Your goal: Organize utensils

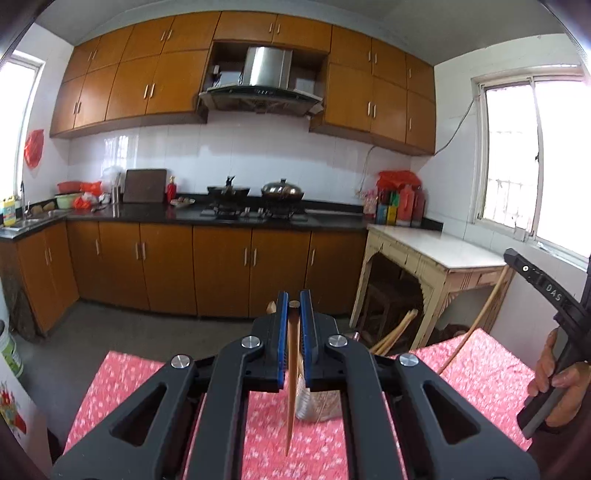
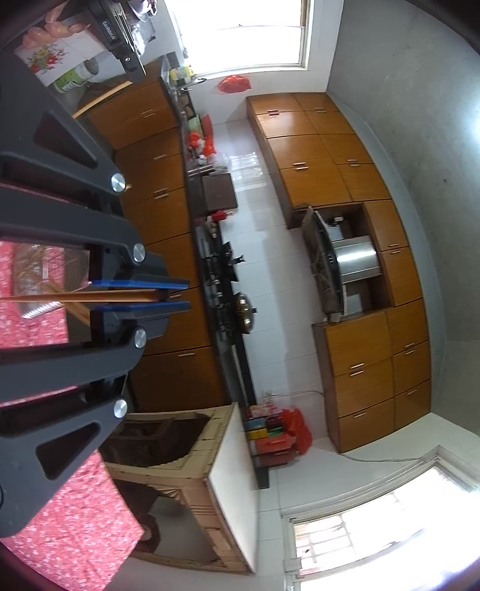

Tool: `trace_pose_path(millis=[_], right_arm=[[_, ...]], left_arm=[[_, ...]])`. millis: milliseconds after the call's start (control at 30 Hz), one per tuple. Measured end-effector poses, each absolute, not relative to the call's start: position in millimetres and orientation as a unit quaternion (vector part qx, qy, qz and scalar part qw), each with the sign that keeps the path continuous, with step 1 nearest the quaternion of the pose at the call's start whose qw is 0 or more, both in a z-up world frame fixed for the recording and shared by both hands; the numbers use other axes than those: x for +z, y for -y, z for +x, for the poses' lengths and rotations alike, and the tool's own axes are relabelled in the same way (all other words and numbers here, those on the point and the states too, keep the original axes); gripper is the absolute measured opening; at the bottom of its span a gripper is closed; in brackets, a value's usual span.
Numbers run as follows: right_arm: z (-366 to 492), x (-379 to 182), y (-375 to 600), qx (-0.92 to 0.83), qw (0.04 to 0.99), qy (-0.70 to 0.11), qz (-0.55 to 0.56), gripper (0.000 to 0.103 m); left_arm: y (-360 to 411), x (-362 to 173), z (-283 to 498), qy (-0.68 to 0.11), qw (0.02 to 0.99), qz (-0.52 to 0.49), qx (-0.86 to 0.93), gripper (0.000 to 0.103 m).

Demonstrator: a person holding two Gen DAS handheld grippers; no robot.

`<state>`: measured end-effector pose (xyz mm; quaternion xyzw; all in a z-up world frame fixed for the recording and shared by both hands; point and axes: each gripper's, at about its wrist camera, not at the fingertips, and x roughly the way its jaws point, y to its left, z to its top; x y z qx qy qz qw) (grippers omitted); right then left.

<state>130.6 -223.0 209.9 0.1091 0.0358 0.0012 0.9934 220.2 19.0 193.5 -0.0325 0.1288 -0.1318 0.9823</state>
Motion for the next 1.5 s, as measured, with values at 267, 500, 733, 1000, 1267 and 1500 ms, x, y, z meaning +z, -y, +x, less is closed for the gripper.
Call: trace_pose_path(millis=[267,500,733,1000,1267,1500], right_arm=[[177,241,214,0.003,0.994,-0.02,0.108,0.007],[228,232,199,0.02,0.993,-0.034,0.11,0.007],[271,196,187,0.038,0.99,-0.072,0.112,0.007],[301,149,195,0.031,0.982,-0.141,0.12,0.013],[286,151,197,0.014,0.986,-0.13,0.104,0.042],[253,153,204,0.007,0.987,-0.129,0.094,0.05]], left_arm=[[13,241,253,-0.095,0.986,-0.03,-0.136,0.007],[45,241,288,-0.085,0.987,-0.012,-0.132,0.007],[56,199,330,-0.126,0.981,-0.032,-0.143,0.007],[54,158,351,-0.179,0.974,-0.032,-0.139,0.007],[39,166,344,-0.18,0.977,-0.031,-0.112,0.026],[20,167,324,-0.178,0.98,-0.024,-0.09,0.034]])
